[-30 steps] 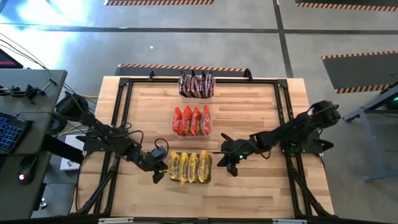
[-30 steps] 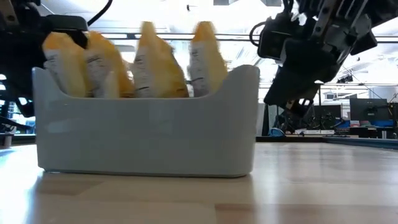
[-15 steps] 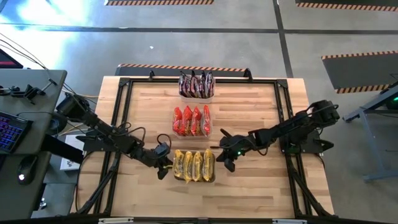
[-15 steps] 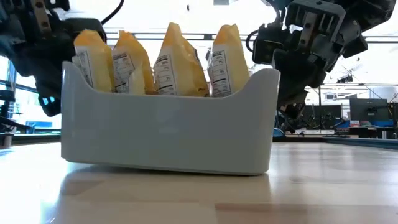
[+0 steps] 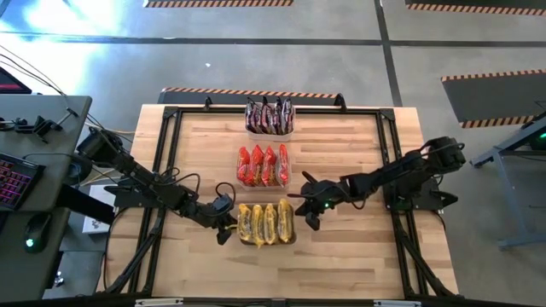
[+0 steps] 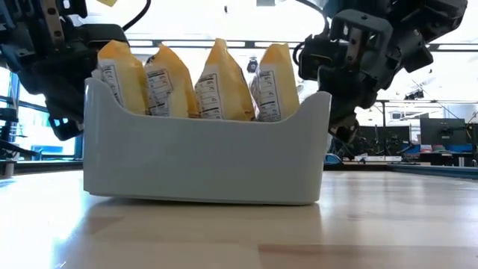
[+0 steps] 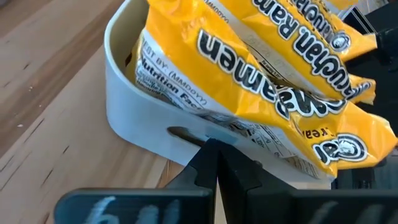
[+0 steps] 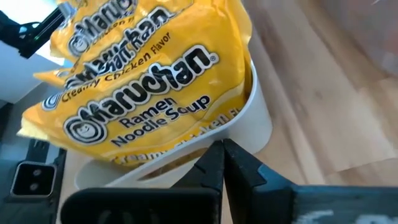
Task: Sort Maruchan noodles
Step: Adjust the bins on the table
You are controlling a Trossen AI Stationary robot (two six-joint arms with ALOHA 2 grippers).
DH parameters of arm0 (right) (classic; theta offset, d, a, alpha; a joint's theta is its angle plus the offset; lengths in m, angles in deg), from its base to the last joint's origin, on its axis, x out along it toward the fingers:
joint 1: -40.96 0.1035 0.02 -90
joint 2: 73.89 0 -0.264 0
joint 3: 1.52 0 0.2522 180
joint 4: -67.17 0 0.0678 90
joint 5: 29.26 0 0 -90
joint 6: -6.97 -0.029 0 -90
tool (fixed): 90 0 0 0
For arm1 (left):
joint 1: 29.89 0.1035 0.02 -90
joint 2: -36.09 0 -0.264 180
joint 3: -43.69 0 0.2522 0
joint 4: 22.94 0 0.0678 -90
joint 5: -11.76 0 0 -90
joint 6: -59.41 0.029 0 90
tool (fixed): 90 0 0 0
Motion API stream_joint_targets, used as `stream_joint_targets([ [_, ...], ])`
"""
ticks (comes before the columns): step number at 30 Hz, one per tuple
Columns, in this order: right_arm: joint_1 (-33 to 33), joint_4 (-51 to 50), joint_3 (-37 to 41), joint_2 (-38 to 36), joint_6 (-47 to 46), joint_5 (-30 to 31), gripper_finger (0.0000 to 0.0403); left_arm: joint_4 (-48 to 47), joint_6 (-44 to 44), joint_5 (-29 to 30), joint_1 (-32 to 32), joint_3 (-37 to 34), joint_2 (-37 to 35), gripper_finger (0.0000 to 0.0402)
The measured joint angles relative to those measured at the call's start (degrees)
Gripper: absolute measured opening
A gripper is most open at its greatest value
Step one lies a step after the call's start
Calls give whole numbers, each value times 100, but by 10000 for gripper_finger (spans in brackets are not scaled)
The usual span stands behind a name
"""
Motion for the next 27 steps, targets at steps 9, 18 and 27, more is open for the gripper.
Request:
stream_joint_targets([
  [9,-107,-49,2,-53,196,21,0,-13,205,15,0,0,0,0],
  [18,-114,-824,0,-818,474,253,0,-448,473,328,7,13,-371,0],
  [27,-127,-1473,0,-1517,662,581,0,-1305,842,694,199,14,-1082,0],
])
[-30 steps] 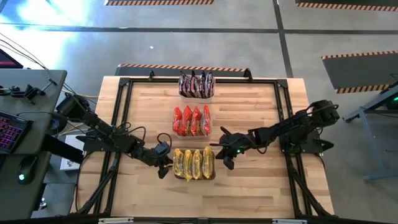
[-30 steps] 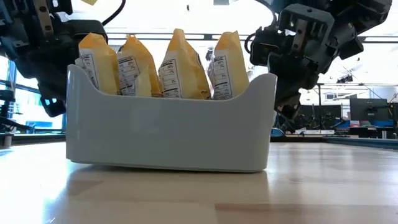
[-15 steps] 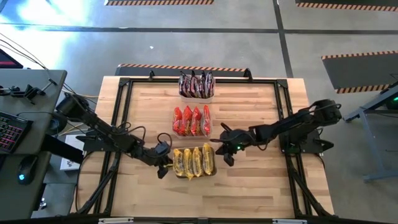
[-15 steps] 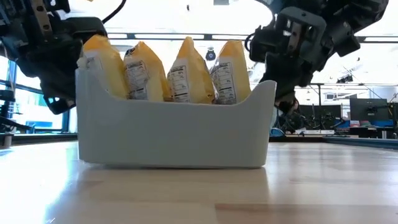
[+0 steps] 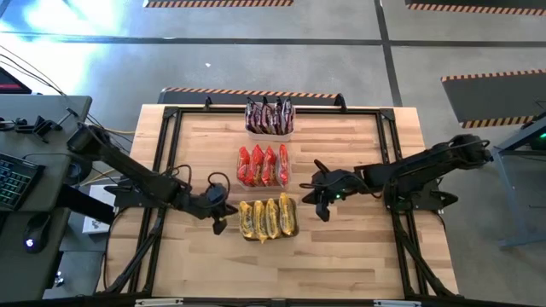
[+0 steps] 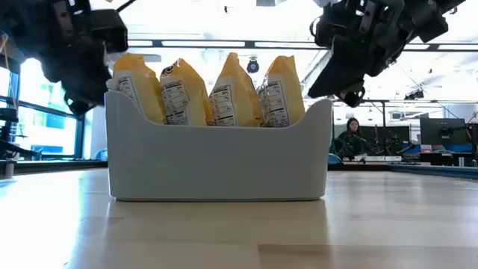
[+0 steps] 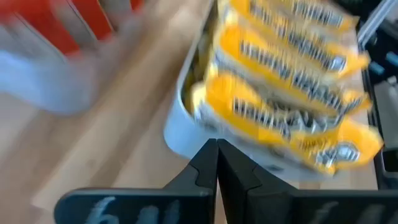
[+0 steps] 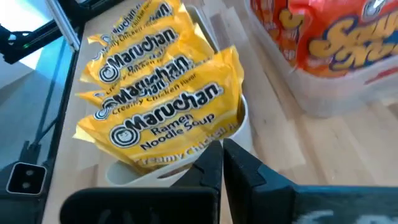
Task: Sort Maruchan noodles
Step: Adjust the bins on the table
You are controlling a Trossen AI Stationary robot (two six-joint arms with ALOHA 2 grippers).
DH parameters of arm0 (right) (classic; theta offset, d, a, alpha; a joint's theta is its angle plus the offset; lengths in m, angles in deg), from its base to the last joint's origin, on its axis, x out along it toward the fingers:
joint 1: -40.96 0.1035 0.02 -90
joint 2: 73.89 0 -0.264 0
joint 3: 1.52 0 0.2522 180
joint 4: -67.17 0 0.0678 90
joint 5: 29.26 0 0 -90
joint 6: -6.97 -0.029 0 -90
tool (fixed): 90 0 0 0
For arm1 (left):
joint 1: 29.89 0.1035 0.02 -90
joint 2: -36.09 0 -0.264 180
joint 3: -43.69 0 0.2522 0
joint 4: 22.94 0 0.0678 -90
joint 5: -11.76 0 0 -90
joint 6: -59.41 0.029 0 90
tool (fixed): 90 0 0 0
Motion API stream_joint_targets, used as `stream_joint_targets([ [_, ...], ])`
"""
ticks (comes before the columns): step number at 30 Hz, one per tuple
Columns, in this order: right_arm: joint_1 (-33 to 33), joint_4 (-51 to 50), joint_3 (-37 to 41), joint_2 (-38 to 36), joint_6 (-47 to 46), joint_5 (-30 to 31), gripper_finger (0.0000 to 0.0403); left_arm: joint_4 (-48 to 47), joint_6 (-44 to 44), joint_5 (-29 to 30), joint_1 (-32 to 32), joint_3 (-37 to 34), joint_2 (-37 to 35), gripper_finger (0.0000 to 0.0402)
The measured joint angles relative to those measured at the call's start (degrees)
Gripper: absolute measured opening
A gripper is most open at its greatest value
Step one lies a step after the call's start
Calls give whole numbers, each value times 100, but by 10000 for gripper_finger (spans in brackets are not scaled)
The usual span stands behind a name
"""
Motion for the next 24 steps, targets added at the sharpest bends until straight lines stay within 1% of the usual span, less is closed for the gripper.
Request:
stream_joint_targets([
  [3,0,-14,0,-15,174,107,0,-80,161,221,113,1,-314,0],
  [7,-90,63,42,270,264,164,0,-425,214,344,230,-1,-664,0],
  [14,-306,1047,22,862,303,634,0,-865,207,574,252,-1,-1308,0],
  [18,-406,1390,20,1298,313,433,0,-1095,209,639,252,-2,-1656,0],
  [20,-415,1572,20,1465,315,238,0,-1205,209,656,252,-8,-1798,0],
  [24,-365,1947,20,1554,215,-13,0,-1270,286,708,252,-8,-2000,0],
])
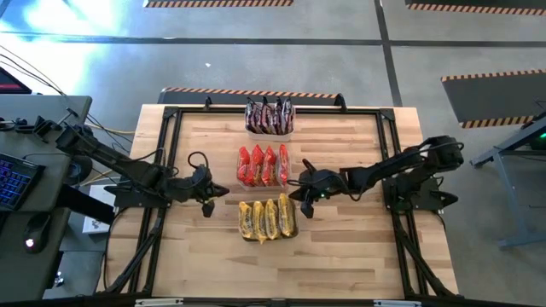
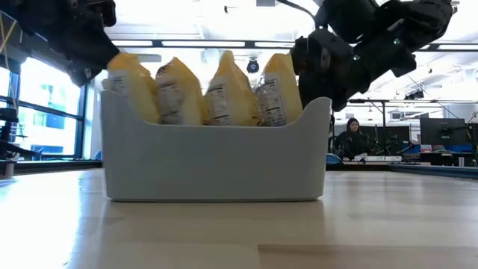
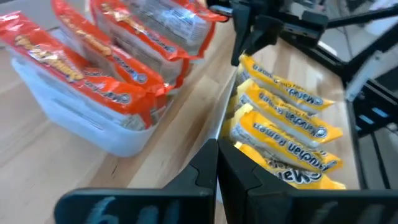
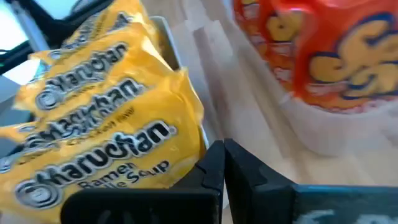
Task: Sort Maruchan noodles
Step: Adjust the bins on the table, then return to Home Position
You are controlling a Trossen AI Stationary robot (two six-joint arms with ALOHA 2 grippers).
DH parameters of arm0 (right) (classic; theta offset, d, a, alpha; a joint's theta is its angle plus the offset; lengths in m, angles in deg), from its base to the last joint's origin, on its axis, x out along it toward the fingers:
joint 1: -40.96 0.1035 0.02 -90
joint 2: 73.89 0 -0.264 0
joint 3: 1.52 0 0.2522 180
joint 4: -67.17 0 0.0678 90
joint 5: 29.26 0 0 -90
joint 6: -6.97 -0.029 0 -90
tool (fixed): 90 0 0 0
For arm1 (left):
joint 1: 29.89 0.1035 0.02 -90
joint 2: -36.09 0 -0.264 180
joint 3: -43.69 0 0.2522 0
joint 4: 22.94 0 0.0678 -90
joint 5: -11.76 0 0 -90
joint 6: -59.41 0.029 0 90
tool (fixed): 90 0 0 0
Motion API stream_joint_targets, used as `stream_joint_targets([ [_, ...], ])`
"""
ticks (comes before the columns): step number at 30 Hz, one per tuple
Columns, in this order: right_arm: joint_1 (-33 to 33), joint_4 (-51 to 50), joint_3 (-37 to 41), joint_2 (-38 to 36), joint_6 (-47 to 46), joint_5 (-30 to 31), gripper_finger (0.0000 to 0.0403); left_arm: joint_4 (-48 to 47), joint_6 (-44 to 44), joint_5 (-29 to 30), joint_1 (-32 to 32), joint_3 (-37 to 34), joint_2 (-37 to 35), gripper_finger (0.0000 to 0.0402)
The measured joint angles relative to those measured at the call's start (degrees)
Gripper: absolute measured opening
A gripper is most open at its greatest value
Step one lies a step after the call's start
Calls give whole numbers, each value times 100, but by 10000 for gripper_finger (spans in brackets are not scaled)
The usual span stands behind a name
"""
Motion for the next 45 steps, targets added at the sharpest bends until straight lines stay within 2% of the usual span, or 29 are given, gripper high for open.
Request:
stream_joint_targets([
  [6,109,69,0,-31,-37,-516,0,-3,334,-466,158,2,-237,0],
  [11,113,101,4,-419,-86,-570,0,220,748,-640,435,2,-378,0],
  [18,19,-366,4,-1632,292,-56,0,750,1301,-1672,1036,1,-486,0],
  [24,-186,-1447,2,-2975,628,749,0,1157,1746,-2736,1846,0,-485,0],
  [28,-433,-2200,2,-3727,780,1034,0,1276,1905,-3059,2417,0,-484,0],
  [35,-680,-2929,2,-4619,1638,1471,0,1267,1873,-2954,2966,0,-483,0],
  [38,-733,-3104,2,-4785,1466,1694,0,1104,1758,-2862,3039,0,-483,0],
  [42,-735,-3139,2,-4862,1225,1743,0,933,762,-2125,3042,0,-453,0],
  [45,-735,-3365,2,-4821,1227,2011,0,929,547,-1778,3042,-2,-430,0],
])
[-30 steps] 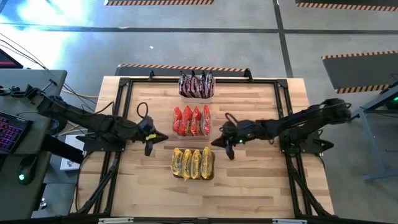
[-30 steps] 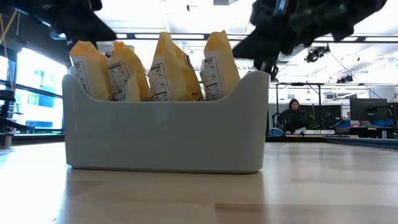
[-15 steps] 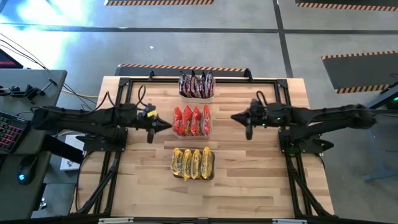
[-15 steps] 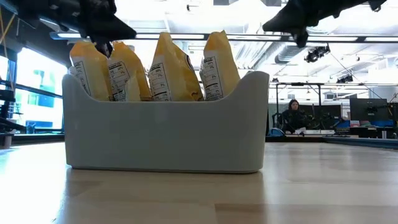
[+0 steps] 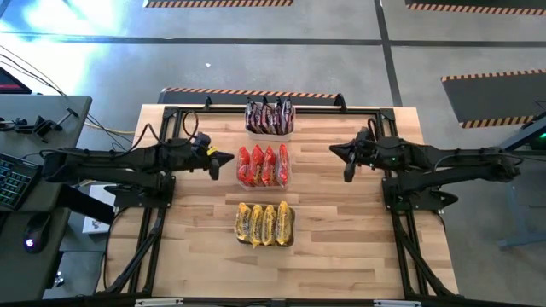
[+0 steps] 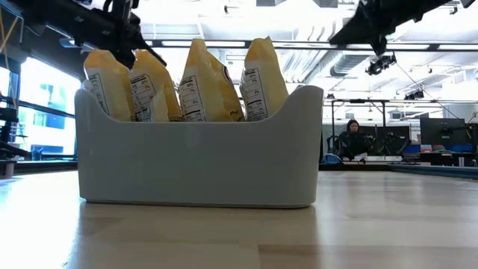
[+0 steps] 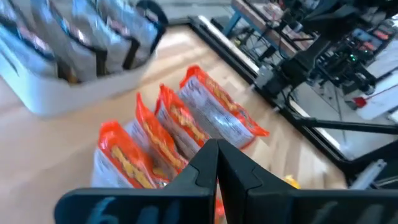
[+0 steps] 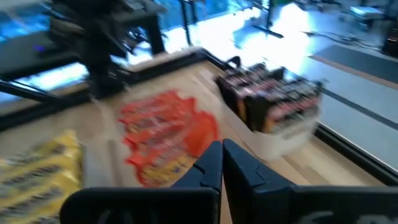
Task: Sort Maruchan noodles
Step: Return to Home Position
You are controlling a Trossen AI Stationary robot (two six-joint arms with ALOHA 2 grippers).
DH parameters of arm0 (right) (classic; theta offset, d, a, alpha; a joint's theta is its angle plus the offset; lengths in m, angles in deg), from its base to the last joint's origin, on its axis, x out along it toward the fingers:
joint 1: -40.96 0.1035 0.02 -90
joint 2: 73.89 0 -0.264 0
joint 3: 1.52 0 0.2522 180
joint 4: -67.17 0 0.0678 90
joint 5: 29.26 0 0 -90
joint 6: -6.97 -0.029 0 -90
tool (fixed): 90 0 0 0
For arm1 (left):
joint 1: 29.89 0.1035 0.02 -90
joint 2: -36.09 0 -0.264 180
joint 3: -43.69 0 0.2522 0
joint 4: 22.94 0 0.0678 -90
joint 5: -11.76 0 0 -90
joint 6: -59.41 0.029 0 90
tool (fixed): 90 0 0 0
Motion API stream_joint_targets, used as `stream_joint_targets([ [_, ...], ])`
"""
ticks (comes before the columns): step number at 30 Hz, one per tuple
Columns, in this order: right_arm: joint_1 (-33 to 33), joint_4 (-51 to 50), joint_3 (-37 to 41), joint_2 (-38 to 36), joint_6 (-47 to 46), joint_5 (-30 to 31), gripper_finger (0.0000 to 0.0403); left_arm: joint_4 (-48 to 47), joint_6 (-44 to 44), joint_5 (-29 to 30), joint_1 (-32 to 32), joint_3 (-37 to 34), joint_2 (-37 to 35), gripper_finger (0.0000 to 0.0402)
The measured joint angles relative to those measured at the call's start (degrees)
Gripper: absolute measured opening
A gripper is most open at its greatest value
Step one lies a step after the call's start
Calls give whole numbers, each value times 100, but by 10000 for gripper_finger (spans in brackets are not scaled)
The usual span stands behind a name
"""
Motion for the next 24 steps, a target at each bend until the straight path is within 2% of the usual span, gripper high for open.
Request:
stream_joint_targets([
  [6,0,-322,58,21,111,314,0,323,1112,411,-71,0,-20,0],
  [10,0,526,600,-182,408,1,0,716,1818,525,-90,-109,-58,0],
  [12,0,1265,1111,-374,416,-148,0,1309,1958,402,-60,-420,-138,0],
  [16,0,2761,2081,-735,422,-386,0,3066,1929,-199,22,-1430,-395,0],
  [19,-6,3440,2606,-962,458,-384,0,4149,1928,-255,120,-2161,-609,0],
  [22,-82,3650,2987,-1150,435,-402,0,4508,1912,-257,296,-2643,-887,0],
  [24,-154,3665,3161,-1244,431,-446,0,4112,1976,-294,421,-2609,-1097,0],
])
